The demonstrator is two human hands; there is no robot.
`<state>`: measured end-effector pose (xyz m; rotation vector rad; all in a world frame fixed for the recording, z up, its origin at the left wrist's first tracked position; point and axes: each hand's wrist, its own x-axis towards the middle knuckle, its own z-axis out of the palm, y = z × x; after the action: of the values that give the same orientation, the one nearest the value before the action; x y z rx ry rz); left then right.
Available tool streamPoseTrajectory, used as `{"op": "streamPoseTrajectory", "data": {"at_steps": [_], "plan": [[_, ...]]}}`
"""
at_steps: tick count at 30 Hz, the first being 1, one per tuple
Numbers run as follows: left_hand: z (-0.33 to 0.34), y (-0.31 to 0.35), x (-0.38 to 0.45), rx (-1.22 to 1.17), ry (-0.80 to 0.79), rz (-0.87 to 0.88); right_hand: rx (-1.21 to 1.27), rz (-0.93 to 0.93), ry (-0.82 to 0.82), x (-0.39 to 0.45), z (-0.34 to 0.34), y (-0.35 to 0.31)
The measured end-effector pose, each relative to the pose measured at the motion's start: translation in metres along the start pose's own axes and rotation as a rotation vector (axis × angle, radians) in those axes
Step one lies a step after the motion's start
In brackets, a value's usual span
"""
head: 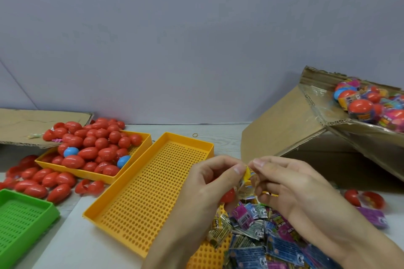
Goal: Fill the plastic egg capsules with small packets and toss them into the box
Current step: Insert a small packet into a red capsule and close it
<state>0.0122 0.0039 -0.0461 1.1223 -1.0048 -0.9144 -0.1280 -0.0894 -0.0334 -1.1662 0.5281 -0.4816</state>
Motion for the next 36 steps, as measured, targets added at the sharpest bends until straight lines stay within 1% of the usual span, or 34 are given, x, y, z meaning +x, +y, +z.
{"op": "streamPoseTrajectory", "data": {"at_steps": [4, 10, 14, 18, 24, 30, 33, 36], "plan": [[-0.0005, 0.0006, -0.0014, -0.006, -0.051, -0.034, 0.016, 0.015, 0.017, -0.0008, -0.0006, -0.0009], [-0.0006, -0.0015, -0.0007, -0.027, -0.027, -0.047, 0.127, 0.033, 0.091, 0.0013, 0.0006, -0.0027], [-0.0006, -0.0016, -0.0019, -0.016, -0.017, -0.058, 0.125, 0.047, 0.089, 0.0009, 0.0014, -0.0030], [-0.0005, -0.0006, -0.0011, -0.071, -0.007, -0.072, 0.152, 0.069, 0.095, 0.0010, -0.0012, -0.0019], [0.0003, 0.0011, -0.0010, -0.071, -0.037, -0.073, 0.140, 0.109, 0.072, 0.0004, -0.0021, -0.0020], [-0.0067, 0.0018, -0.0020, -0.036, -0.102, -0.123, 0.125, 0.178, 0.032, -0.0001, -0.0038, -0.0015], [-0.0070, 0.0029, -0.0026, -0.035, -0.111, -0.137, 0.156, 0.187, 0.030, 0.0010, -0.0035, 0.0000], [-0.0059, 0.0027, -0.0032, -0.048, -0.100, -0.149, 0.224, 0.158, 0.062, 0.0011, -0.0014, -0.0006]]}}
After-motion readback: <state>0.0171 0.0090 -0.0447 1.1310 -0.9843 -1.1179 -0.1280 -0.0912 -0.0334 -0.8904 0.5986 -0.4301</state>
